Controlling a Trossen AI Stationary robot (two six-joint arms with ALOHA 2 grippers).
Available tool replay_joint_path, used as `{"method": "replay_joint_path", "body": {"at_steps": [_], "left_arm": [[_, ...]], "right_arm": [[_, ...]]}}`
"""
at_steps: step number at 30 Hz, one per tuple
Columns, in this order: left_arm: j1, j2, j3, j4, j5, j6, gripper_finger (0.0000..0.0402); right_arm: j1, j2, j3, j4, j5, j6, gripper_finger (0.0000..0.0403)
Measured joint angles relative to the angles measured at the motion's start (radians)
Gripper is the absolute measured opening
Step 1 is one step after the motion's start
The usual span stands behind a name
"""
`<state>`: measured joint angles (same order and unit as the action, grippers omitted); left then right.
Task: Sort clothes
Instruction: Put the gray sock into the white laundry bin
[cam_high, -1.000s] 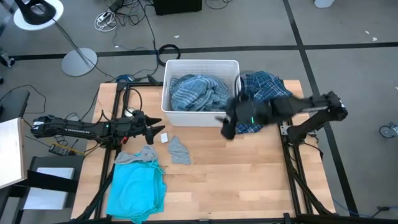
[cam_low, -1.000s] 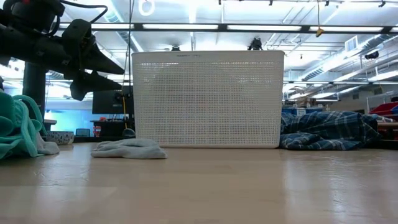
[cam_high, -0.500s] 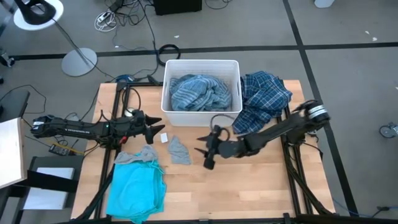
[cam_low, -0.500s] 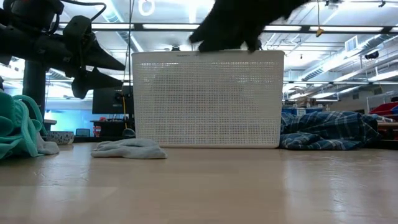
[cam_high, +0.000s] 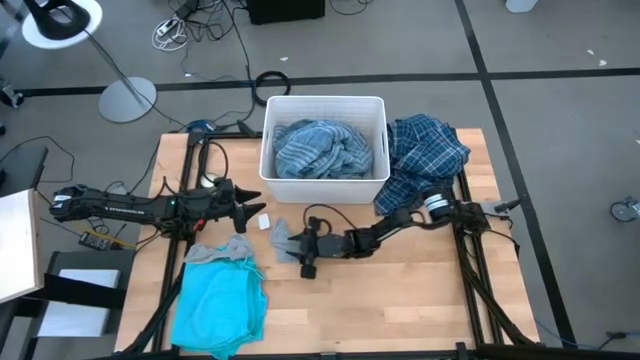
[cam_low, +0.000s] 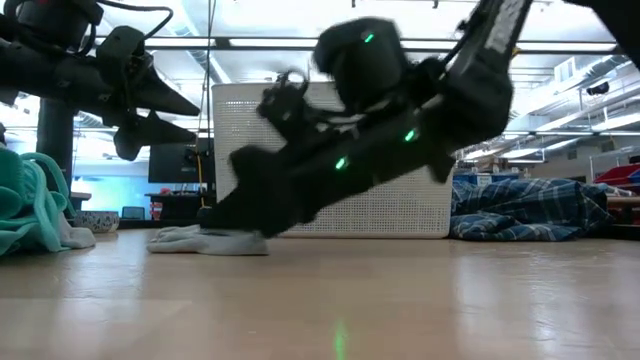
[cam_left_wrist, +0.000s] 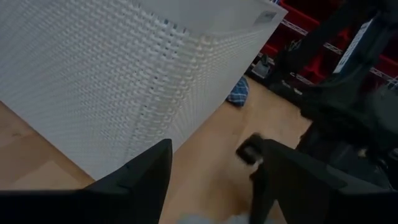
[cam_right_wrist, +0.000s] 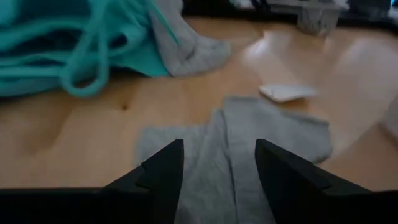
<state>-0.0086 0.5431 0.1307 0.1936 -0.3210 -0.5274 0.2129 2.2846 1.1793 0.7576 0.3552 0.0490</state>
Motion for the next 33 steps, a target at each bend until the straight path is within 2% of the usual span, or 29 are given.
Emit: {"method": "replay_joint_path", "body": {"at_steps": [3,5,8,10,14,18,21,27,33], "left_arm": [[0.0,0.0,0.0,0.001,0.0,0.0,0.0257],[0.0,0.0,0.0,0.0,0.0,0.0,0.0257],[0.0,0.0,0.0,-0.003,0.0,0.0,0.0257],[0.0,0.0,0.0,-0.004,0.0,0.0,0.0257],[0.0,0.0,0.0,-0.005,0.0,0.0,0.0257],[0.0,0.0,0.0,-0.005,0.0,0.0,0.0257],[0.0,0.0,0.0,-0.005,0.0,0.0,0.0257],[0.0,0.0,0.0,-0.005,0.0,0.0,0.0257],[0.0,0.0,0.0,-0.005,0.0,0.0,0.0257]], "right_arm": [[-0.013,0.046,0.054,-0.033,-0.006,0.096,0.0186],[-0.028,0.051,0.088,-0.092,-0.038,0.179,0.0155],[-0.046,0.035,0.134,-0.237,-0.08,0.223,0.007],[-0.049,0.011,0.154,-0.324,-0.088,0.184,0.002],[-0.049,-0.072,0.188,-0.437,-0.086,0.049,0.0015],[-0.062,-0.237,0.239,-0.535,-0.058,-0.064,0.0007],[-0.076,-0.349,0.245,-0.615,0.027,-0.15,0.0009],[-0.122,-0.589,0.249,-0.597,0.277,-0.342,0.0009],[-0.201,-0.728,0.245,-0.714,0.476,-0.311,0.0014]]}}
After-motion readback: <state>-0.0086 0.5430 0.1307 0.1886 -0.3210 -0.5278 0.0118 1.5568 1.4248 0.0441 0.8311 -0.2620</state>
